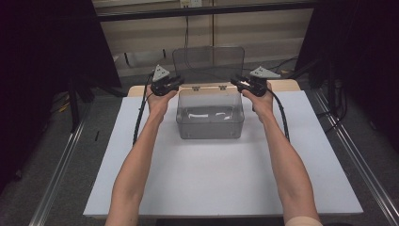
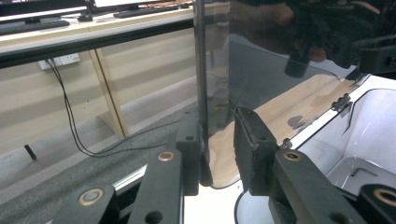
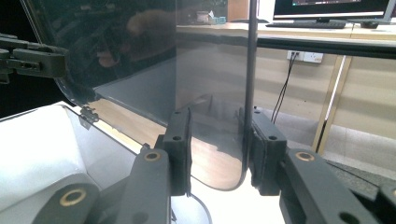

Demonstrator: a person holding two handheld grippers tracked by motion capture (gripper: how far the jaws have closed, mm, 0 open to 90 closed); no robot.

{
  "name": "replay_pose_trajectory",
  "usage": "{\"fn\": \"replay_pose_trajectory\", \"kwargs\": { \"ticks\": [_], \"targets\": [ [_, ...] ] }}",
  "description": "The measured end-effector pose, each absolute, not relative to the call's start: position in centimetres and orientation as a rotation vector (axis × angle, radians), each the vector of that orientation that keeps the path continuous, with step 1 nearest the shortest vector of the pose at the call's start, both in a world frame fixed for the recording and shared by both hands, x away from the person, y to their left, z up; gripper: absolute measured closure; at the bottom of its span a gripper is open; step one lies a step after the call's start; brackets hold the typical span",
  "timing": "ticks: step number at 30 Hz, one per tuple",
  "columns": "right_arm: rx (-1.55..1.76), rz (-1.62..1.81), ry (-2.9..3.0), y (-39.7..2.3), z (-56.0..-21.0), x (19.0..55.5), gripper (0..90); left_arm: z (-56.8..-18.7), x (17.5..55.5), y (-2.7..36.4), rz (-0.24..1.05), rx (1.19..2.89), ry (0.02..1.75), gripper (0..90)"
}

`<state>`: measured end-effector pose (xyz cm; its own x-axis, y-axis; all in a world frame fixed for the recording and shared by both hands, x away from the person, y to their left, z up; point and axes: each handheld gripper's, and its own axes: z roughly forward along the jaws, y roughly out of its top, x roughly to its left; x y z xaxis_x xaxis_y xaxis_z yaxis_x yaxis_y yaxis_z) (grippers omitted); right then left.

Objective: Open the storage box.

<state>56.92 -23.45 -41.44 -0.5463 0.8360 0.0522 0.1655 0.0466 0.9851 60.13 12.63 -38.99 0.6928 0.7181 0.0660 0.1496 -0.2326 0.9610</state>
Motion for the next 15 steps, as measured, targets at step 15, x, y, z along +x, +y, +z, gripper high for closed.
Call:
{"fn": "replay_pose_trajectory", "kwargs": {
  "ticks": [15],
  "targets": [
    [1.044, 1.589, 1.754, -23.6, -42.2, 57.4, 64.9, -40.3, 60.5, 12.4, 0.581, 1.770, 0.746, 72.3]
  ]
}}
